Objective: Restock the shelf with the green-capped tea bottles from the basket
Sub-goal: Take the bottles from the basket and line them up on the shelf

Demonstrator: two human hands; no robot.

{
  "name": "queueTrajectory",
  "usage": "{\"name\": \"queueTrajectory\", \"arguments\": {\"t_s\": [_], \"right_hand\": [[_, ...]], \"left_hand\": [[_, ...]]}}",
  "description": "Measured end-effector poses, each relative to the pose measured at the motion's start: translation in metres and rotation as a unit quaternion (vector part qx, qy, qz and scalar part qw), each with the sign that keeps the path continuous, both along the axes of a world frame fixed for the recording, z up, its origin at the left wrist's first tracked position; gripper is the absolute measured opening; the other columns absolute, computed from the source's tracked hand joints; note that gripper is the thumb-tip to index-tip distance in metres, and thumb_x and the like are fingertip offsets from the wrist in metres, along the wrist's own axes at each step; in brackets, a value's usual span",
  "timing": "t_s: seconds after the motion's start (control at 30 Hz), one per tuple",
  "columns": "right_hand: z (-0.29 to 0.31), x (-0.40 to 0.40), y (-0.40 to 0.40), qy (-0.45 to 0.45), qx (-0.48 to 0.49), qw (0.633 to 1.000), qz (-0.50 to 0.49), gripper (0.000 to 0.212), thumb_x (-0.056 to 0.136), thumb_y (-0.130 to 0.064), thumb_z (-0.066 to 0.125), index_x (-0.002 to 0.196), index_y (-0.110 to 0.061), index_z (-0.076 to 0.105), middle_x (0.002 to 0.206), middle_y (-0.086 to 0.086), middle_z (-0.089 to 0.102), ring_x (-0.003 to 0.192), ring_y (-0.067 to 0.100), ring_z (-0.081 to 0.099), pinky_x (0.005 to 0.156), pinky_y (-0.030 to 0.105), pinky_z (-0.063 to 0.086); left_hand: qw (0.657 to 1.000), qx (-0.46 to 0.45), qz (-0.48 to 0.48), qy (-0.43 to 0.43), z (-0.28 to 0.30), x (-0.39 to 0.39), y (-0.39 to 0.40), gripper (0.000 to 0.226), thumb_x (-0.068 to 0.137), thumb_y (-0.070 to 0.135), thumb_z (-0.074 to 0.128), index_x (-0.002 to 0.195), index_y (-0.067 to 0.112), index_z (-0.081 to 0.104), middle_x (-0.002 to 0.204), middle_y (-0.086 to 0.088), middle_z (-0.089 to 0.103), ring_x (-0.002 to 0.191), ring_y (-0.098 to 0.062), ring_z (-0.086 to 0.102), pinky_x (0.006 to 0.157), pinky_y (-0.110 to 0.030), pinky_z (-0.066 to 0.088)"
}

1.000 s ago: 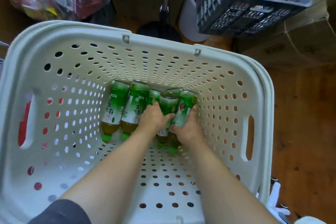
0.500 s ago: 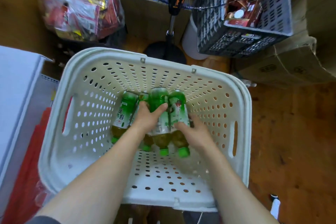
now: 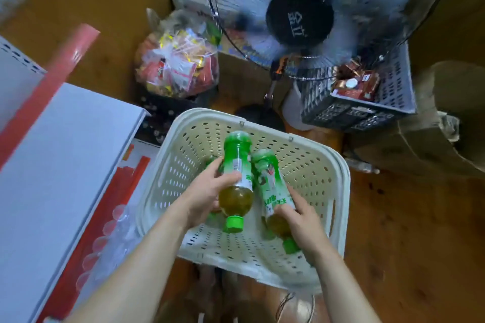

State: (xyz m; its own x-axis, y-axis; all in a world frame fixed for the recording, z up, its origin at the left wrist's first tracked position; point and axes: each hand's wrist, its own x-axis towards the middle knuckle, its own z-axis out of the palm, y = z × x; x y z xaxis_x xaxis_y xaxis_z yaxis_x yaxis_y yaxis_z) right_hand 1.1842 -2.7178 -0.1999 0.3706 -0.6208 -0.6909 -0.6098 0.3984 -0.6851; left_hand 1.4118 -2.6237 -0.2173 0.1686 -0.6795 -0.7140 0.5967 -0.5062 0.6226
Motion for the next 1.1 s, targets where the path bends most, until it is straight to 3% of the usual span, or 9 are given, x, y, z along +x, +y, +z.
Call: {"name": "queueTrajectory", "arguments": {"t_s": [0.1,0.23,0.33,0.47,0.6,0.7,0.83,0.97,1.1], "right_hand": [[0.026,0.004,0.0,-0.003,-0.028,0.999,0.017,0.056,0.086,-0.042,0.078,0.136,-0.059,0.056,0.116,-0.015,0.08,0.096,0.01,0.079,0.087,0.045,0.068],[0.06,0.016,-0.007,-0.036,-0.073,0.995,0.056,0.055,0.08,-0.05,0.082,0.129,-0.052,0.056,0.133,-0.019,0.066,0.118,0.003,0.067,0.104,0.045,0.059],[0.085,0.024,-0.016,-0.061,-0.106,0.989,0.087,0.042,0.09,-0.033,0.086,0.118,-0.053,0.062,0.119,-0.03,0.068,0.109,-0.008,0.064,0.096,0.034,0.056],[0.112,0.044,-0.015,-0.115,-0.104,0.984,0.092,0.051,0.083,-0.041,0.091,0.13,-0.048,0.071,0.126,-0.018,0.073,0.109,0.005,0.074,0.079,0.022,0.06],[0.127,0.06,-0.012,-0.146,-0.125,0.973,0.128,0.073,0.063,-0.065,0.087,0.133,-0.049,0.074,0.134,-0.014,0.074,0.117,0.007,0.073,0.098,0.033,0.06],[0.139,0.068,-0.009,-0.162,-0.137,0.966,0.15,0.071,0.061,-0.061,0.089,0.129,-0.048,0.074,0.129,-0.01,0.076,0.116,0.012,0.074,0.091,0.029,0.062],[0.167,0.085,-0.003,-0.162,-0.185,0.95,0.193,0.049,0.076,-0.036,0.098,0.12,-0.044,0.078,0.113,-0.014,0.081,0.101,0.012,0.079,0.1,0.044,0.064],[0.208,0.107,0.015,-0.191,-0.218,0.929,0.231,0.047,0.08,-0.02,0.098,0.121,-0.036,0.079,0.098,0.0,0.081,0.087,0.019,0.082,0.087,0.041,0.068],[0.255,0.128,0.03,-0.213,-0.264,0.894,0.293,0.053,0.069,-0.037,0.099,0.118,-0.041,0.081,0.092,0.001,0.08,0.084,0.024,0.081,0.089,0.046,0.068]], "left_hand": [[0.997,-0.014,0.057,-0.044,0.03,0.004,0.01,0.045,0.096,0.023,0.08,0.127,0.051,0.062,0.116,0.007,0.08,0.109,-0.026,0.079,0.097,-0.057,0.061],[0.974,0.001,0.08,-0.214,0.063,0.01,0.028,0.068,0.086,0.049,0.086,0.146,0.037,0.055,0.143,0.006,0.063,0.13,-0.011,0.062,0.101,-0.029,0.052],[0.959,0.02,0.14,-0.247,0.089,0.019,0.045,0.078,0.079,0.047,0.091,0.146,0.026,0.057,0.143,0.006,0.062,0.13,-0.01,0.062,0.102,-0.033,0.055],[0.956,-0.011,0.171,-0.237,0.133,0.025,0.065,0.048,0.094,0.021,0.081,0.137,0.019,0.059,0.127,-0.006,0.074,0.099,-0.02,0.079,0.071,-0.033,0.063],[0.943,-0.017,0.163,-0.29,0.173,0.028,0.093,0.047,0.084,0.033,0.086,0.127,0.035,0.066,0.119,0.003,0.077,0.095,-0.011,0.079,0.079,-0.035,0.066],[0.885,0.037,0.12,-0.449,0.208,0.035,0.121,0.062,0.076,0.037,0.093,0.13,0.048,0.064,0.125,0.018,0.069,0.1,0.002,0.07,0.078,-0.01,0.053],[0.798,0.077,0.096,-0.59,0.255,0.047,0.16,0.077,0.074,0.04,0.096,0.14,0.042,0.056,0.134,0.017,0.059,0.12,-0.007,0.059,0.097,-0.029,0.045],[0.718,0.085,0.041,-0.69,0.302,0.061,0.204,0.066,0.076,0.049,0.094,0.133,0.035,0.064,0.124,0.019,0.061,0.106,-0.008,0.063,0.081,-0.018,0.049],[0.69,0.103,-0.01,-0.716,0.352,0.087,0.25,0.058,0.082,0.066,0.08,0.129,0.034,0.067,0.118,0.022,0.064,0.101,-0.006,0.065,0.082,-0.029,0.056]]}}
